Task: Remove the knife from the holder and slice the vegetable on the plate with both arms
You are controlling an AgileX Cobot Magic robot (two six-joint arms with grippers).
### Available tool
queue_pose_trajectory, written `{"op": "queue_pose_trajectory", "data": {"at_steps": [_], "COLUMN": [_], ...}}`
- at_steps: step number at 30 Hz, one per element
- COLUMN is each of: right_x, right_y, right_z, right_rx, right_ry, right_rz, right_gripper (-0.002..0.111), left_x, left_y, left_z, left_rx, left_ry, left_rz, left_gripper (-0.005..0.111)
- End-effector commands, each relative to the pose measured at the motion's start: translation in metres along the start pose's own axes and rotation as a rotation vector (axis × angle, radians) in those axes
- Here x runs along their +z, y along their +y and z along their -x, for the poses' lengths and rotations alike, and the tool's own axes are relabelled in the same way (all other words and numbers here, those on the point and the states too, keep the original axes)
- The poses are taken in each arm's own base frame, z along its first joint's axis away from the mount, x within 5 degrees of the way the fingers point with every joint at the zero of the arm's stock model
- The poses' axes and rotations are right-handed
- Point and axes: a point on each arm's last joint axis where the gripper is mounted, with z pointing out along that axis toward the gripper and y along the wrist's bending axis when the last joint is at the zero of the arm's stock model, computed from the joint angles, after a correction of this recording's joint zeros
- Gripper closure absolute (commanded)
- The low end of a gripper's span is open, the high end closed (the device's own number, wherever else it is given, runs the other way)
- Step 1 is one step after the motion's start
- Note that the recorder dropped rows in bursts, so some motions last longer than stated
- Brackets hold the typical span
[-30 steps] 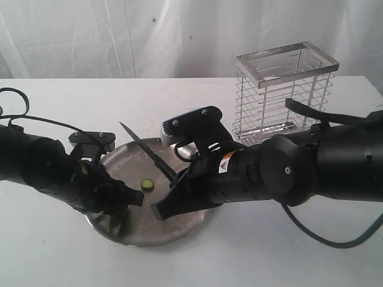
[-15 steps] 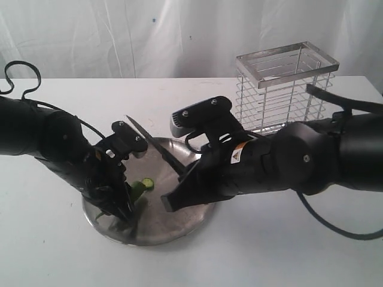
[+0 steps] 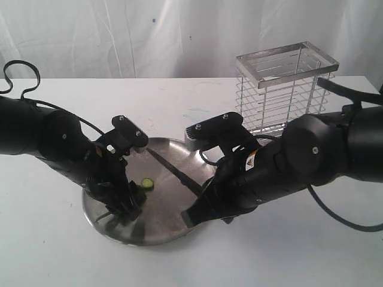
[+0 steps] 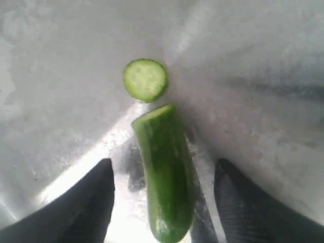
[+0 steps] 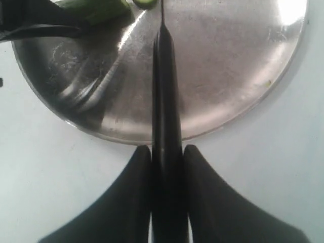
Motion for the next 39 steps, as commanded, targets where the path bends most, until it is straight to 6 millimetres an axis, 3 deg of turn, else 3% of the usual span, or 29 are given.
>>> {"op": "queue_pose_trajectory", "data": {"at_steps": [1,8,12,21,39], "right_x": [0.000,0.001,0.001,0.022,0.035], "right_y": [0.013,0.027,0.036,0.035,0.031], "right_z": [-0.001,-0.002,-0.002,-0.008,-0.007], "right_rx": [-0.076,-0.102,-0.126,-0.117,-0.130], "right_ry": [0.002,-0.006,-0.014,0.031,0.012], "right_rz": [0.021,0.046,0.061,0.050,0.026], "right_gripper": [0.108,0.108,0.108,0.108,0.108], "left_x": [-0.022,-0.063,-0.075,-0.075,-0.075], "left_y": [-0.001,0.013,0.024,0.024,0.023], "left_z": [0.008,0.012,0.010,0.008,0.008], "left_rx": [-0.012,-0.050,-0.118,-0.128,-0.134], "left_ry": [-0.058,-0.175,-0.203,-0.192,-0.188], "left_rz": [0.009,0.071,0.097,0.091,0.085], "left_gripper": [0.044,0.044,0.044,0.044,0.044]}}
